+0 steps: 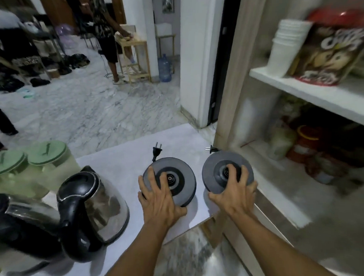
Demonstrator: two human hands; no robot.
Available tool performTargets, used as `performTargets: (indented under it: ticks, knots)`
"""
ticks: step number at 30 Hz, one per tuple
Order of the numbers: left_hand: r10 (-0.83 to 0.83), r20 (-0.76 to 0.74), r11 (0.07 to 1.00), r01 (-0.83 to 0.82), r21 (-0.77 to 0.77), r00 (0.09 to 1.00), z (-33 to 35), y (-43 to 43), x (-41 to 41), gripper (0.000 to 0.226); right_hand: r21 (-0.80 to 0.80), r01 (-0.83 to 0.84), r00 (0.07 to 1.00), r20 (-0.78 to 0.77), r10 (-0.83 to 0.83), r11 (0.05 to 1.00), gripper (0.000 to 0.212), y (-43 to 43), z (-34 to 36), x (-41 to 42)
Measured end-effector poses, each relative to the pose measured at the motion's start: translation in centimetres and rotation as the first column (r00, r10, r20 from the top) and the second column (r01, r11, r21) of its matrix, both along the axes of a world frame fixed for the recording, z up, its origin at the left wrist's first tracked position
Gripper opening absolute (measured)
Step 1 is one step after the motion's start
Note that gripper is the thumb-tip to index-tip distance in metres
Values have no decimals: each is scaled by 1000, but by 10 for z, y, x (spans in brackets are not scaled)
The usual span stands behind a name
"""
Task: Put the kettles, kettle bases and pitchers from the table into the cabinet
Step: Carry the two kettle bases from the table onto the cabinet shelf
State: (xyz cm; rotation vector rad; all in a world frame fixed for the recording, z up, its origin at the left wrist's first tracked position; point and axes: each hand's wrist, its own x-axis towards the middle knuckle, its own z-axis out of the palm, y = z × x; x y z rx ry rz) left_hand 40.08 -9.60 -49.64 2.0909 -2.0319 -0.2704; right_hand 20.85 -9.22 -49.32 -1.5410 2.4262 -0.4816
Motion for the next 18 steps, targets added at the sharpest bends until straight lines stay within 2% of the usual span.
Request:
performTargets:
  ticks: [4, 9, 14, 18]
  knots:
    - [-177, -8, 976, 174, -131, 984, 60, 2, 0, 112, -142, 158, 987, -15, -162, 977, 96, 43, 65, 2]
    - [-419, -49, 873, 388, -296, 907, 129, 42, -17, 112, -271, 341, 929, -49, -367, 900, 97, 140, 134, 10]
    - [-666, -33, 701, 610, -369, 745, 185, 113, -63, 113, -330, 512, 809, -126, -574, 793, 99, 248, 184, 0]
    - [-798, -18, 556, 724, -408, 602, 217, 170, -116, 117, -371, 647, 670, -142, -729, 667, 102, 327, 214, -27]
